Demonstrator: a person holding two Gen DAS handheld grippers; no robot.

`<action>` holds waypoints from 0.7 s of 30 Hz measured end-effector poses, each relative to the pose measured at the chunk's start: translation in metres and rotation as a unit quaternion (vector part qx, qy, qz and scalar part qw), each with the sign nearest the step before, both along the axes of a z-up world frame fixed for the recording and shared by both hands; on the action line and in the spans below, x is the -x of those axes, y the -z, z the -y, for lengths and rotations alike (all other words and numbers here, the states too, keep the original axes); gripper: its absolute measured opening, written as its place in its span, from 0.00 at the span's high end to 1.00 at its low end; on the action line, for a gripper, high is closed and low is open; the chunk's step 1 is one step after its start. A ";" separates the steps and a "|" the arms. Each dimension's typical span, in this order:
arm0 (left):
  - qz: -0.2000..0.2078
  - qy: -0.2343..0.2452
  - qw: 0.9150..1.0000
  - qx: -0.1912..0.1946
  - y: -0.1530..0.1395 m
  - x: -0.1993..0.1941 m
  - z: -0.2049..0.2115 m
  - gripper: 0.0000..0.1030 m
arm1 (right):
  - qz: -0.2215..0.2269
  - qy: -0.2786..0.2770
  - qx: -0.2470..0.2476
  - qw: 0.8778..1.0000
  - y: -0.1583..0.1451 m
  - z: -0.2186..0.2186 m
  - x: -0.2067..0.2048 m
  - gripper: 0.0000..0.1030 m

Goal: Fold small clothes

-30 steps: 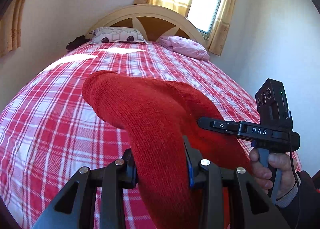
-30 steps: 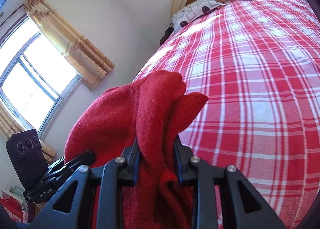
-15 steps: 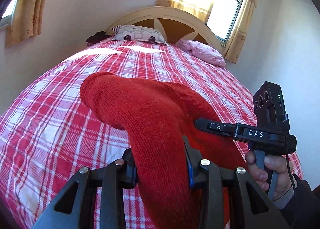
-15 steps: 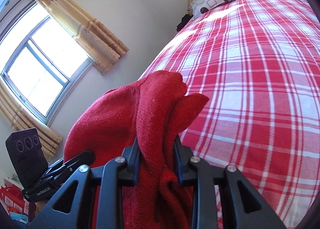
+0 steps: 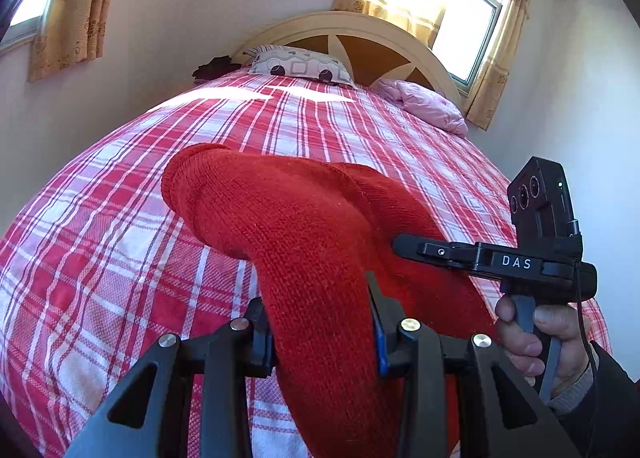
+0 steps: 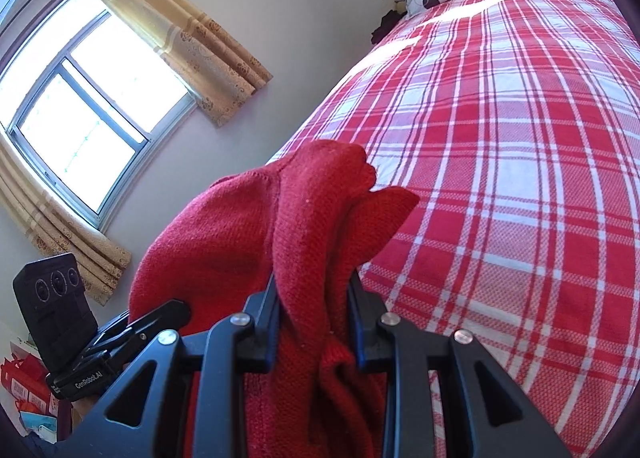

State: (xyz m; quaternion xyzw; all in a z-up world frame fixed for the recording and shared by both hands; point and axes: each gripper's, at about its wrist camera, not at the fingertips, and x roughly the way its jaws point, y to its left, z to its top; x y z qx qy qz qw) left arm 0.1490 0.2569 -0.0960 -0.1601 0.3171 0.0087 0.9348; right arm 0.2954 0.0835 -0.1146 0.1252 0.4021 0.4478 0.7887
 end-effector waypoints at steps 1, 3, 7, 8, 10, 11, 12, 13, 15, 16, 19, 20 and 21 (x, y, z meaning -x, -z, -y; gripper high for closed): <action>-0.005 -0.002 1.000 0.001 0.005 0.000 -0.002 0.65 | -0.001 -0.001 0.003 1.000 0.001 -0.003 -0.001 0.71; -0.018 -0.006 1.000 0.009 0.016 0.001 -0.005 0.65 | -0.006 -0.003 0.010 1.000 0.007 -0.008 -0.002 0.71; -0.040 -0.013 0.999 0.023 0.039 0.001 -0.013 0.65 | -0.022 -0.006 0.033 0.999 0.023 -0.017 -0.004 0.71; -0.046 -0.015 0.998 0.027 0.045 0.001 -0.016 0.65 | -0.025 -0.007 0.040 0.999 0.028 -0.020 -0.004 0.71; -0.047 -0.012 0.998 0.031 0.049 0.002 -0.017 0.64 | -0.028 -0.007 0.046 0.999 0.034 -0.023 -0.005 0.70; -0.045 -0.011 0.998 0.033 0.050 0.002 -0.018 0.64 | -0.030 -0.006 0.048 0.998 0.036 -0.023 -0.006 0.70; -0.044 -0.010 0.998 0.034 0.051 0.003 -0.019 0.64 | -0.032 -0.005 0.049 0.998 0.037 -0.023 -0.007 0.70; -0.042 -0.007 0.999 0.033 0.052 0.003 -0.018 0.63 | -0.035 -0.005 0.049 0.998 0.039 -0.023 -0.009 0.70; -0.044 -0.007 0.999 0.022 0.054 0.004 -0.015 0.58 | -0.039 -0.004 0.054 0.998 0.043 -0.022 -0.011 0.70; -0.045 -0.009 0.999 0.021 0.055 0.005 -0.014 0.58 | -0.039 -0.003 0.059 0.997 0.044 -0.024 -0.013 0.69; -0.048 -0.014 0.998 0.027 0.058 0.007 -0.014 0.54 | -0.036 0.004 0.081 0.996 0.050 -0.025 -0.012 0.65; -0.049 -0.016 0.998 0.028 0.057 0.009 -0.014 0.53 | -0.033 0.007 0.089 0.995 0.051 -0.025 -0.012 0.63; -0.050 -0.017 0.998 0.027 0.057 0.011 -0.015 0.53 | -0.030 0.009 0.093 0.995 0.050 -0.026 -0.012 0.62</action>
